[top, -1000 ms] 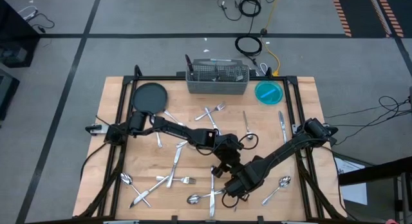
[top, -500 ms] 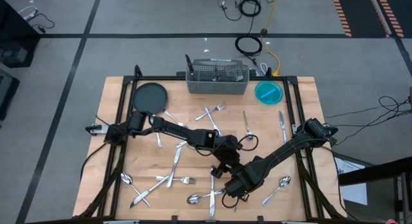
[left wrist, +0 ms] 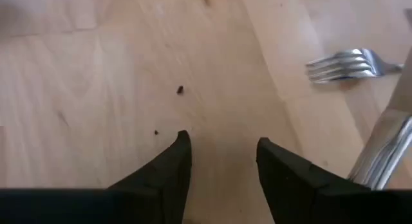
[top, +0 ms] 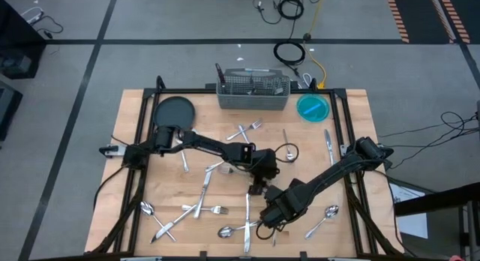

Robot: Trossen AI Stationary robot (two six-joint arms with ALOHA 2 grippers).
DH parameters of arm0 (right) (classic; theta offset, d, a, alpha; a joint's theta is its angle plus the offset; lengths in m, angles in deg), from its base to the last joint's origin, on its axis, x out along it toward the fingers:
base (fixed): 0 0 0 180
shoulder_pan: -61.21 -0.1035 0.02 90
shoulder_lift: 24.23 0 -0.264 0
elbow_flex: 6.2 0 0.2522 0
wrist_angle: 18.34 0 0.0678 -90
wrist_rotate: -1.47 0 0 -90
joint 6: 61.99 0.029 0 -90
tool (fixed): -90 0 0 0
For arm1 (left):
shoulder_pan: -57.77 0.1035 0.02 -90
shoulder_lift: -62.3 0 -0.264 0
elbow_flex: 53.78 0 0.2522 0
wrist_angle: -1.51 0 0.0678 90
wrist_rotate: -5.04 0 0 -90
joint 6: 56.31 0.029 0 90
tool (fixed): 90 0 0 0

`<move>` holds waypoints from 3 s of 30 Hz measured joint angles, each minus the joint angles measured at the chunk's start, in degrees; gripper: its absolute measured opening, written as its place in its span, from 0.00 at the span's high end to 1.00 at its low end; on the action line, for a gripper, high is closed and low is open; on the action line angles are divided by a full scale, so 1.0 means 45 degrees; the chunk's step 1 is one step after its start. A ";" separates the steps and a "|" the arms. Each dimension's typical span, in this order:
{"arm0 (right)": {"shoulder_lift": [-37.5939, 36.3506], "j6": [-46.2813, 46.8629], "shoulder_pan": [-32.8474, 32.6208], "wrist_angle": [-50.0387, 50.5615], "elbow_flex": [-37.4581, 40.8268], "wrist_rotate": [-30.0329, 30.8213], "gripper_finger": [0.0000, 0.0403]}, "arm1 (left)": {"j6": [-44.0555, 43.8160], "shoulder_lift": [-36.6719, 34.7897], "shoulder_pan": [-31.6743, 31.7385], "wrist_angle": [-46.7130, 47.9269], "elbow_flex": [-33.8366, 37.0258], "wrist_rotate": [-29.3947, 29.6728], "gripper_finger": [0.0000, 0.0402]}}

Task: Sort silverware
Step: Put the table knife into the silverware organizer

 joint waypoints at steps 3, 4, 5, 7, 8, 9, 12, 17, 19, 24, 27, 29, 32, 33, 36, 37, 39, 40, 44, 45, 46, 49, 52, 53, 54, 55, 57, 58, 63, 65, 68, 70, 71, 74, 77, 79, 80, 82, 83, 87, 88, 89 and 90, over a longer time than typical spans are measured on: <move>-0.0043 0.0003 0.0047 0.0051 -0.0003 0.0066 1.00 | 0.0358 0.0000 0.0071 0.0163 -0.0002 -0.0677 0.55; -0.0014 -0.0010 0.0054 0.0041 0.0002 0.0055 1.00 | 0.0464 -0.0001 0.0072 0.0151 -0.0001 -0.0843 0.55; -0.0001 -0.0010 0.0047 -0.0005 0.0010 0.0052 1.00 | 0.0515 -0.0039 0.0067 0.0158 0.0009 -0.0936 0.55; -0.0006 0.0000 0.0030 0.0048 0.0010 0.0001 1.00 | 0.0822 -0.0126 0.0059 0.0255 0.0027 -0.1079 0.55; -0.0006 -0.0001 0.0016 0.0056 0.0010 -0.0017 1.00 | 0.1017 -0.0188 0.0054 0.0295 0.0040 -0.1122 0.55; -0.0006 -0.0005 0.0015 0.0056 0.0018 -0.0079 1.00 | 0.1220 -0.0242 0.0049 0.0332 0.0046 -0.1182 0.55; -0.0001 0.0012 0.0025 0.0044 0.0019 -0.0106 1.00 | 0.2071 -0.0578 0.0077 0.0307 0.0056 -0.1243 0.55; 0.0004 0.0131 0.0025 0.0065 0.0034 -0.0153 1.00 | 0.2872 -0.1359 0.0427 0.0419 0.0037 -0.1748 0.55; 0.0009 0.0135 0.0020 0.0061 0.0037 -0.0160 1.00 | 0.3029 -0.1673 0.0569 0.0675 0.0022 -0.1920 0.55; 0.0009 0.0111 0.0017 0.0205 0.0049 -0.0202 1.00 | 0.3447 -0.1710 0.0568 0.1715 0.0021 -0.2915 0.55; 0.0013 0.0110 0.0020 0.0201 0.0049 -0.0189 1.00 | 0.3494 -0.1685 0.0312 0.1727 0.0230 -0.3333 0.55; 0.0013 0.0048 0.0015 0.0197 0.0049 -0.0184 1.00 | 0.3509 -0.1682 0.0118 0.1816 0.0322 -0.3329 0.55; 0.0018 0.0042 0.0020 0.0195 0.0053 -0.0184 1.00 | 0.3584 -0.1677 -0.0114 0.1473 0.0328 -0.3241 0.55; 0.0020 0.0043 0.0020 0.0192 0.0058 -0.0184 1.00 | 0.3587 -0.1685 -0.0189 0.1192 0.0327 -0.3042 0.55; 0.0023 0.0043 0.0020 0.0182 0.0058 -0.0184 1.00 | 0.3591 -0.1685 -0.0429 0.0291 0.0323 -0.2305 0.55; 0.0023 0.0040 0.0020 0.0182 0.0062 -0.0184 1.00 | 0.3591 -0.1685 -0.0510 -0.0064 0.0323 -0.2217 0.55; 0.0023 0.0038 0.0015 0.0177 0.0068 -0.0248 1.00 | 0.3595 -0.1685 -0.0635 -0.0500 0.0313 -0.2169 0.55; 0.0030 0.0038 0.0028 0.0161 0.0068 -0.0250 1.00 | 0.3611 -0.1685 -0.0697 -0.0579 0.0304 -0.2105 0.55; 0.0043 0.0004 0.0045 0.0145 0.0073 -0.0295 1.00 | 0.3805 -0.1593 -0.0827 -0.0518 0.0299 -0.1990 0.55; 0.0043 -0.0001 0.0049 0.0148 0.0073 -0.0315 1.00 | 0.3799 -0.1593 -0.0854 -0.0514 0.0299 -0.1979 0.55; 0.0043 -0.0042 0.0049 0.0103 0.0073 -0.0327 1.00 | 0.3789 -0.1593 -0.0887 -0.0526 0.0299 -0.1913 0.55; 0.0043 -0.0207 0.0088 0.0085 0.0073 -0.0325 1.00 | 0.3805 -0.1590 -0.0907 -0.0605 0.0299 -0.1656 0.55; 0.0060 -0.0214 0.0098 0.0106 0.0097 -0.0446 1.00 | 0.3801 -0.1337 -0.0893 -0.0776 0.0255 -0.1687 0.55; 0.0084 -0.0213 0.0090 0.0098 0.0110 -0.0477 1.00 | 0.3808 -0.1303 -0.0893 -0.0536 0.0260 -0.1691 0.55; 0.0086 -0.0217 0.0088 0.0104 0.0112 -0.0520 1.00 | 0.3823 -0.1252 -0.0889 -0.0503 0.0260 -0.1695 0.55; 0.0086 -0.0221 0.0088 0.0112 0.0112 -0.0572 1.00 | 0.3831 -0.1237 -0.0888 -0.0530 0.0257 -0.1696 0.55; 0.0086 -0.0241 0.0083 0.0104 0.0112 -0.0563 1.00 | 0.3830 -0.1234 -0.0866 -0.0447 0.0255 -0.1697 0.55; 0.0086 -0.0244 0.0083 0.0111 0.0112 -0.0558 1.00 | 0.3846 -0.1229 -0.0828 -0.0477 0.0260 -0.1712 0.55; 0.0086 -0.0387 0.0119 0.0197 0.0112 -0.0636 1.00 | 0.3872 -0.1213 -0.0780 -0.0457 0.0271 -0.1779 0.55; 0.0086 -0.0436 0.0153 0.0199 0.0112 -0.0652 1.00 | 0.3880 -0.1209 -0.0791 -0.0442 0.0275 -0.1659 0.55; 0.0086 -0.0491 0.0176 0.0250 0.0112 -0.0669 1.00 | 0.3926 -0.1214 -0.0627 -0.0237 0.0270 -0.1322 0.55; 0.0086 -0.0455 0.0197 0.0269 0.0112 -0.0660 1.00 | 0.3894 -0.1214 -0.0390 -0.0052 0.0270 -0.1373 0.55; 0.0086 -0.0454 0.0195 0.0235 0.0107 -0.0554 1.00 | 0.3807 -0.1214 -0.0244 0.0147 0.0266 -0.1368 0.55; -0.0025 -0.0494 0.0215 0.0067 0.0000 -0.0214 1.00 | 0.4109 -0.1069 0.0158 0.1054 0.0329 -0.0913 0.55; -0.0006 -0.0491 0.0208 0.0091 0.0016 -0.0253 1.00 | 0.4434 -0.1069 0.0520 0.1768 0.0362 -0.0970 0.55; -0.0006 -0.0488 0.0214 0.0101 0.0019 -0.0319 1.00 | 0.4432 -0.1093 0.0656 0.1892 0.0357 -0.1248 0.55; -0.0006 -0.0491 0.0215 0.0116 0.0019 -0.0350 1.00 | 0.4326 -0.1093 0.0698 0.1842 0.0352 -0.1394 0.55; 0.0004 -0.0491 0.0254 0.0138 0.0029 -0.0382 1.00 | 0.4145 -0.1093 0.0733 0.1790 0.0352 -0.1657 0.55; 0.0004 -0.0491 0.0277 0.0139 0.0029 -0.0354 1.00 | 0.4117 -0.1093 0.0735 0.1778 0.0352 -0.1704 0.55; 0.0004 -0.0543 0.0350 0.0172 0.0034 -0.0255 1.00 | 0.4107 -0.1103 0.0627 0.1765 0.0333 -0.2109 0.55; 0.0004 -0.0574 0.0382 0.0172 0.0034 -0.0205 1.00 | 0.4106 -0.1104 0.0628 0.1807 0.0333 -0.2325 0.55; 0.0004 -0.0583 0.0416 0.0180 0.0034 -0.0184 1.00 | 0.4097 -0.1114 0.0642 0.1840 0.0333 -0.2481 0.55; 0.0006 -0.0586 0.0463 0.0194 0.0034 -0.0189 1.00 | 0.4097 -0.1149 0.0651 0.1875 0.0333 -0.2522 0.55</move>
